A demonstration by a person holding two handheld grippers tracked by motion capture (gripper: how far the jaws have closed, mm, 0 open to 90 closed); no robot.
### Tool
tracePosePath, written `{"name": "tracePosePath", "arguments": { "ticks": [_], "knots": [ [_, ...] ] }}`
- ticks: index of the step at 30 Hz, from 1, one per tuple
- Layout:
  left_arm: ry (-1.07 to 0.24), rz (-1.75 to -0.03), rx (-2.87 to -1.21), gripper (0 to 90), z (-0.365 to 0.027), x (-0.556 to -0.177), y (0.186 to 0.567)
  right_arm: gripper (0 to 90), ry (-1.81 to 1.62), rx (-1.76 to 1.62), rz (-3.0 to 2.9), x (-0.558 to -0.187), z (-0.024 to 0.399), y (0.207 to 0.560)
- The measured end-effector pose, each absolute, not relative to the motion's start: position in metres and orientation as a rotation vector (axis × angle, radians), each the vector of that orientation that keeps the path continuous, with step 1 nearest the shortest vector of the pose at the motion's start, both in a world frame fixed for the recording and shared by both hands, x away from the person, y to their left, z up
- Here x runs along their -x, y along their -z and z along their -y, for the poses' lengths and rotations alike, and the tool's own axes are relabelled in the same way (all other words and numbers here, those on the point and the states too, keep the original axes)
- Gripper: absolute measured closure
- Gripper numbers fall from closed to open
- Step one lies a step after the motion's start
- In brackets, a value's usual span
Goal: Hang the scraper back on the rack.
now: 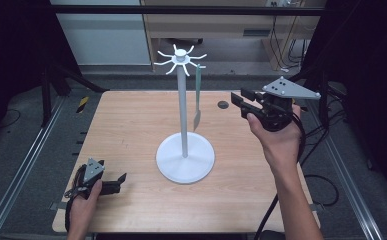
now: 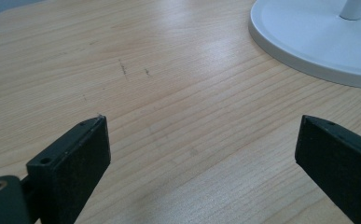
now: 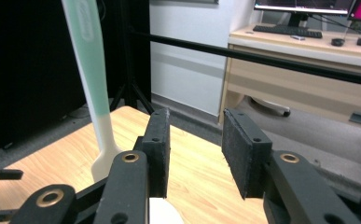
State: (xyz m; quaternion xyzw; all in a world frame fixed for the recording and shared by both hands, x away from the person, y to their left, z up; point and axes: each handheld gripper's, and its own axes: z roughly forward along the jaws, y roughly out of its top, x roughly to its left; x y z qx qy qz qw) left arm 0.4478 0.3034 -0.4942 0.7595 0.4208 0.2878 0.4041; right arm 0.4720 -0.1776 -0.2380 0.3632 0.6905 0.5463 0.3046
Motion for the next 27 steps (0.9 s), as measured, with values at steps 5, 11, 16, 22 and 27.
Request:
{"name": "tracePosePath", "arguments": {
  "ticks": [5,11,16,22,27],
  "knots": [
    [-0.725,-1.063,-1.917,2.9,-0.304,-0.448,0.494,62.6,-1.422,-0.999,-1.831,-0.472,0.186,0.250],
    [-0.724,-1.060,-1.922,2.9,-0.303,-0.448,0.494,61.7,-1.383,-1.056,-1.840,-0.473,0.195,0.269],
    [-0.730,-1.056,-1.925,2.9,-0.302,-0.448,0.495,60.9,-1.360,-1.085,-1.855,-0.473,0.199,0.285],
    [-0.728,-1.059,-1.922,2.9,-0.302,-0.448,0.495,54.4,-1.324,-1.124,-1.870,-0.473,0.201,0.306],
    [-0.728,-1.055,-1.927,2.9,-0.301,-0.448,0.495,48.5,-1.289,-1.158,-1.888,-0.474,0.201,0.328]
  ]
}}
